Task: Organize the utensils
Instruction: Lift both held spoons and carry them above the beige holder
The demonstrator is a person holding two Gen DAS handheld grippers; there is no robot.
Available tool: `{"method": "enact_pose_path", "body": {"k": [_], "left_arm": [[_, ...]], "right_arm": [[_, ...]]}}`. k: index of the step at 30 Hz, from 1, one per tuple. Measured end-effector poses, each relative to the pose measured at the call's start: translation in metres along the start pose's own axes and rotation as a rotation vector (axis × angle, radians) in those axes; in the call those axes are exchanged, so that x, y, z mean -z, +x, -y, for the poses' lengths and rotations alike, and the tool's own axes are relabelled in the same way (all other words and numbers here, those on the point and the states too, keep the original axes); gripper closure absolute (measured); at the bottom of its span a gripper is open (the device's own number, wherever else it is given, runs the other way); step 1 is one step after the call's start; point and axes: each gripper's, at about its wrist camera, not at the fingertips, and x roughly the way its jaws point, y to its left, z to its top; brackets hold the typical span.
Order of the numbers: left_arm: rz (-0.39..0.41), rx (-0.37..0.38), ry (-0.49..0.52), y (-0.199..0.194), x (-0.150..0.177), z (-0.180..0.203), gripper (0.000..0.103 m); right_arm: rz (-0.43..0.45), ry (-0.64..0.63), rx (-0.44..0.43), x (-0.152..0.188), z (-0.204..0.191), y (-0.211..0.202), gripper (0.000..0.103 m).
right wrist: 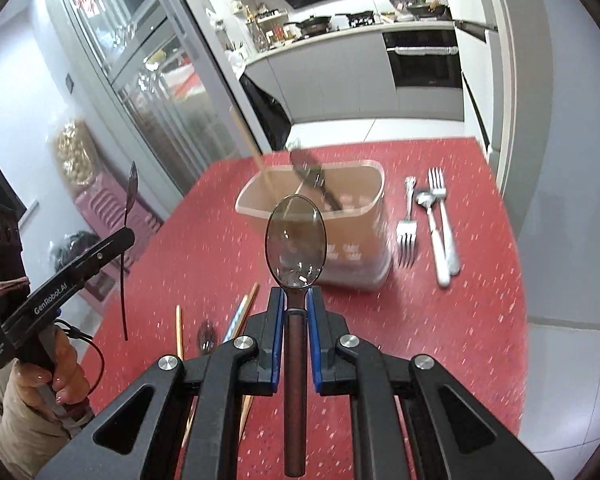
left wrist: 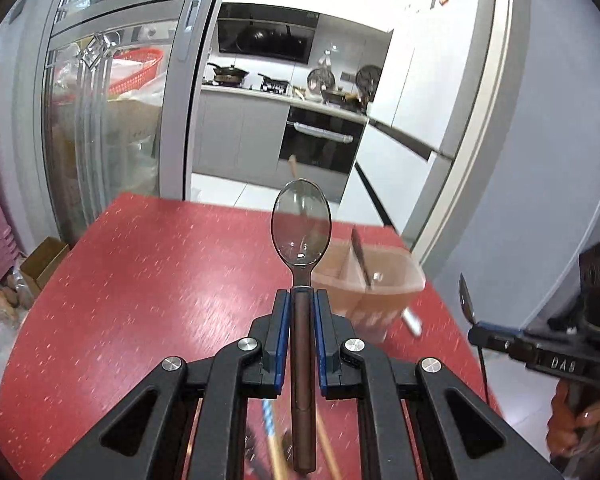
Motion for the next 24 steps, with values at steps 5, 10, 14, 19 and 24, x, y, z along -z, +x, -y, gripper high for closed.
{"method": "enact_pose_path", "body": {"k": [5, 10, 14, 19, 24], "left_arm": [[0.053, 0.013, -0.030, 0.016, -0.025, 0.008, 0.067], [0.106, 0.015, -0.064, 0.036, -0.050, 0.011, 0.067], [0.124, 0.020, -0.089, 0.056, -0.062, 0.015, 0.067], [0.152, 0.011, -0.099, 0.083, -0.072, 0.022, 0.067], [0.159, -0.004, -0.098, 0.108, -0.073, 0.027, 0.067]], "right_arm": [[0.053, 0.004, -0.020, -0.028, 0.009, -0.003, 0.090], [0.111, 0.012, -0.040, -0.060, 0.017, 0.002, 0.090], [0.162, 0.001, -0.048, -0.083, 0.020, 0.010, 0.090], [0.213, -0.014, -0.049, -0.106, 0.024, 0.025, 0.090], [0.254, -0.042, -0.057, -0.123, 0.027, 0.043, 0.091]]}}
